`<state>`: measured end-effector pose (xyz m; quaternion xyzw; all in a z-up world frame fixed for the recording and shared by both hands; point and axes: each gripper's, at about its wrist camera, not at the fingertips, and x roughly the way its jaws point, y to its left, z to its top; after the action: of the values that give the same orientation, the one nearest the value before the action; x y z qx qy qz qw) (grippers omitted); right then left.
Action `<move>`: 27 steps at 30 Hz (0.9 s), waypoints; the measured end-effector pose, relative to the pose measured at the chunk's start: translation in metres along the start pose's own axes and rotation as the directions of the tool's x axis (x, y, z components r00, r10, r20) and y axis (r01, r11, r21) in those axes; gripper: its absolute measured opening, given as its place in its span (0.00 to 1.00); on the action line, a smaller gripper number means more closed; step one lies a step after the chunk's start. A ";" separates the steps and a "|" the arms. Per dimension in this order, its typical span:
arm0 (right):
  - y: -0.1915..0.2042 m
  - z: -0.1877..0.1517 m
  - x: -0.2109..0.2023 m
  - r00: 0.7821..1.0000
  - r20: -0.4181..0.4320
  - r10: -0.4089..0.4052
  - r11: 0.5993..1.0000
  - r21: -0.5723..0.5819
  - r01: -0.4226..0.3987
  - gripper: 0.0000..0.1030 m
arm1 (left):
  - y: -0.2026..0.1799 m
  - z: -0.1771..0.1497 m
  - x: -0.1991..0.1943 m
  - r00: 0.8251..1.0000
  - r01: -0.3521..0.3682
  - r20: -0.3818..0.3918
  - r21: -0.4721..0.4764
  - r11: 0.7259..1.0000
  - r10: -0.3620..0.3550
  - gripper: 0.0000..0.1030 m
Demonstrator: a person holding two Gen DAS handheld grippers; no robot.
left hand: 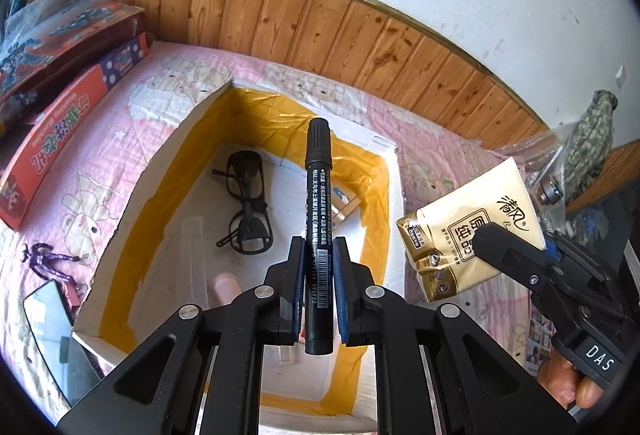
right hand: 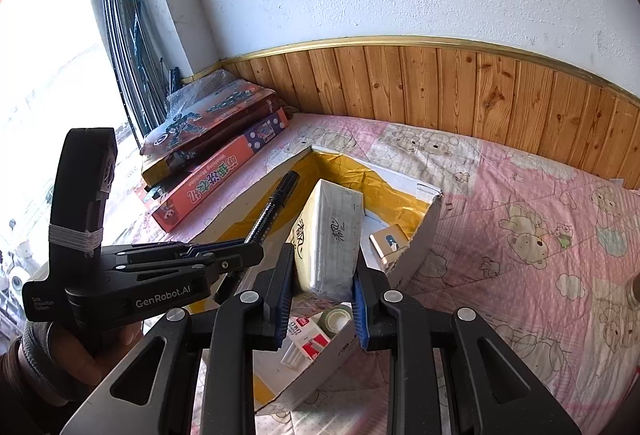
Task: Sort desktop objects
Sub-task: 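Carry the marker with the left tool while the right tool carries the tissue pack into the box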
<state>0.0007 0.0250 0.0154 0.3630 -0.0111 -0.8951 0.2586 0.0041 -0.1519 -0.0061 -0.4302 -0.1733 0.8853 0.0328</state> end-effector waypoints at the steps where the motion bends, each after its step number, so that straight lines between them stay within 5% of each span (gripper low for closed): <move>1: 0.002 0.001 0.002 1.000 -0.002 0.001 1.000 -0.006 -0.001 0.26 | 0.003 0.000 0.000 1.000 -0.003 -0.002 -0.009 1.000 0.003 0.13; 27: 0.020 0.025 0.079 0.988 -0.146 -0.042 0.996 -0.082 0.030 0.26 | 0.032 -0.008 0.045 0.985 -0.056 -0.169 -0.114 0.992 0.036 0.13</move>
<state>-0.0546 -0.0343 -0.0128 0.4179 0.0504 -0.8700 0.2570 -0.0145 -0.1705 -0.0550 -0.5078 -0.2122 0.8349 0.0013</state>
